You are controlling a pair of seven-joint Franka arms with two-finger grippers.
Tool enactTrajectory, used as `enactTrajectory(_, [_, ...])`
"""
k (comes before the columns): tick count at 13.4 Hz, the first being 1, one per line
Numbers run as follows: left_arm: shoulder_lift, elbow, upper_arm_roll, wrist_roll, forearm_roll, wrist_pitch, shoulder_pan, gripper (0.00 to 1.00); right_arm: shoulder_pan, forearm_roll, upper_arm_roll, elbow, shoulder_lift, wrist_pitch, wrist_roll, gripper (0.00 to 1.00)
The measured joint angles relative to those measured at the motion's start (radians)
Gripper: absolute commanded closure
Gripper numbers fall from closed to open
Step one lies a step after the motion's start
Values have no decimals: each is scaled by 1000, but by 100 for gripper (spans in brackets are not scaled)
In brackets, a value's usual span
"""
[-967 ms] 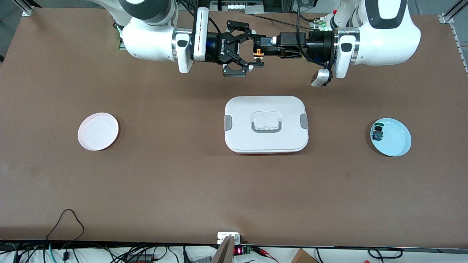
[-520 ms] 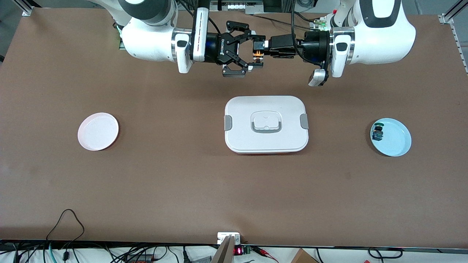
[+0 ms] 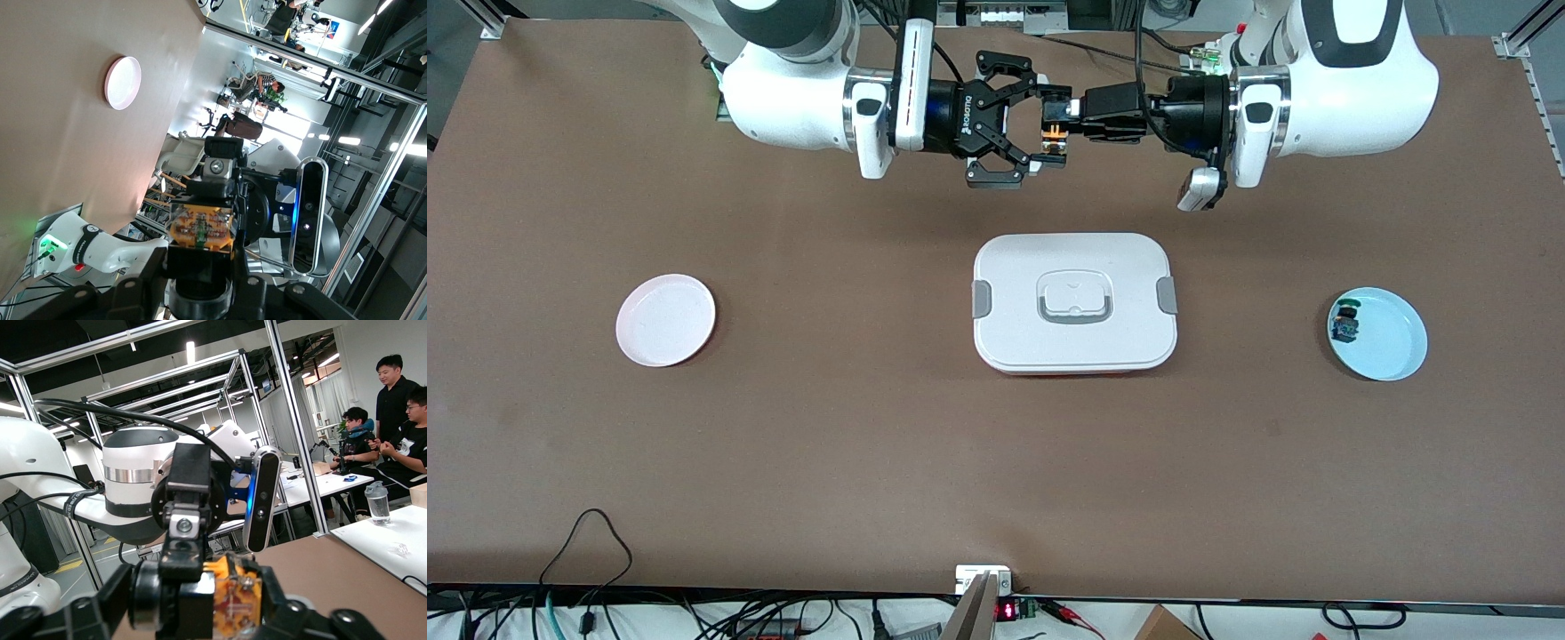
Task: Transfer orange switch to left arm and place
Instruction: 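Grasp the orange switch with the left gripper and open the right gripper, then carry the switch to the blue plate while the right gripper withdraws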
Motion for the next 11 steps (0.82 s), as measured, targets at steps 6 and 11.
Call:
enactTrajectory(6, [-3, 0, 8, 31, 10, -30, 65, 100, -16, 0, -1, 0, -7, 6, 0, 0])
enactTrajectory(11, [2, -2, 18, 126, 291, -229, 312, 100, -115, -9, -4, -43, -38, -54, -1, 0])
